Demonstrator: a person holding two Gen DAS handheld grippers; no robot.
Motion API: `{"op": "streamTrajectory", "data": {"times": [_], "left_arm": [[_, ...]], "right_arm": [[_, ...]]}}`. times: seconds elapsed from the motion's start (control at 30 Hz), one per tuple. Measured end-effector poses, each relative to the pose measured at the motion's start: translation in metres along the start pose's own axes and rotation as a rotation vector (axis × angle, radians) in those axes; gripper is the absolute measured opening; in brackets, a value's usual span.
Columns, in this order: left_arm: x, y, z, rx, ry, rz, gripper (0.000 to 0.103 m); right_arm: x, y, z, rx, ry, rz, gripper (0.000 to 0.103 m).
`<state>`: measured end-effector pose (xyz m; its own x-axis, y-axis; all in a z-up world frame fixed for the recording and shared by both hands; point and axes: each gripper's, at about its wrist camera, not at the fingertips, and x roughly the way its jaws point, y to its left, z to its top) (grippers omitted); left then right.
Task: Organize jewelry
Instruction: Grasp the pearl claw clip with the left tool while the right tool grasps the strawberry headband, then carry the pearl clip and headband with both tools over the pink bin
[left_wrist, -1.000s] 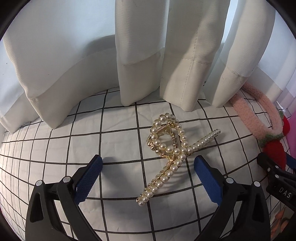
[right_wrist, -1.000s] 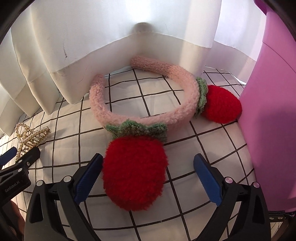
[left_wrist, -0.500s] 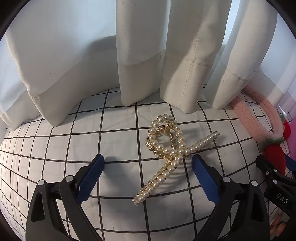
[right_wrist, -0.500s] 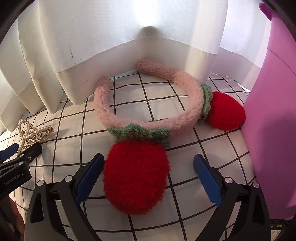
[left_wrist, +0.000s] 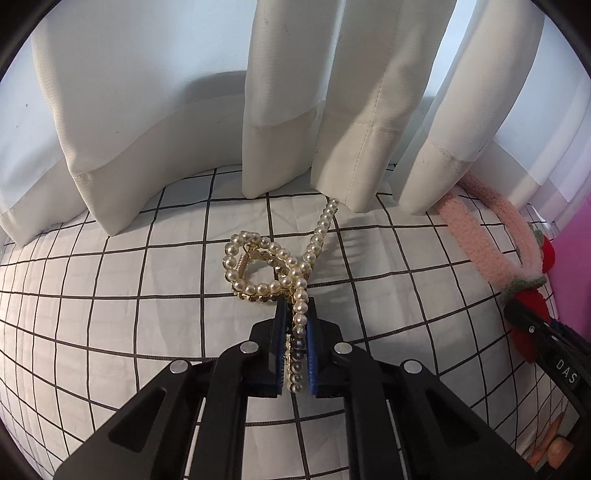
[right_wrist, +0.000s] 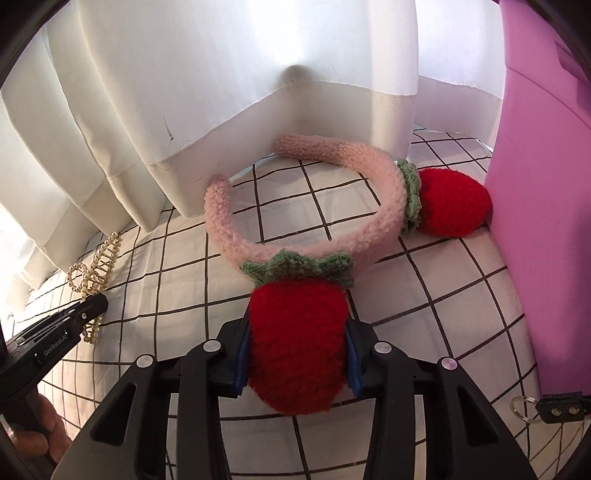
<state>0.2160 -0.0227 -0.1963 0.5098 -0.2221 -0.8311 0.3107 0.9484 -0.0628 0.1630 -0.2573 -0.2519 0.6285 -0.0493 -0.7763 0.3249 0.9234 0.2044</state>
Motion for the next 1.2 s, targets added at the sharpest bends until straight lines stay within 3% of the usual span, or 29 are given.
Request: {"op": "streamTrajectory", "data": {"times": [0.27, 0.6, 0.9, 1.2], "left_arm": [[-0.03, 0.016, -0.016, -0.038, 0.023, -0.009, 0.008], [-0.076, 0.04, -0.023, -0.071, 0.003, -0.002, 0.008], [-0.132, 0.043, -0.012, -0.085, -0.09, -0.024, 0.008], [-0.187, 0.019, -0.004, -0.061, -0.181, -0.079, 0.008]], "right_arm": [[-0.034, -0.002, -0.003, 0.055, 0.047, 0.186, 0.038], [-0.087, 0.021, -0.005, 0.014, 0.045, 0.268, 0.038], [-0.145, 0.032, 0.008, -0.019, -0.021, 0.356, 0.038], [-0.212, 0.032, 0.023, -0.077, -0.155, 0.369, 0.038]]}}
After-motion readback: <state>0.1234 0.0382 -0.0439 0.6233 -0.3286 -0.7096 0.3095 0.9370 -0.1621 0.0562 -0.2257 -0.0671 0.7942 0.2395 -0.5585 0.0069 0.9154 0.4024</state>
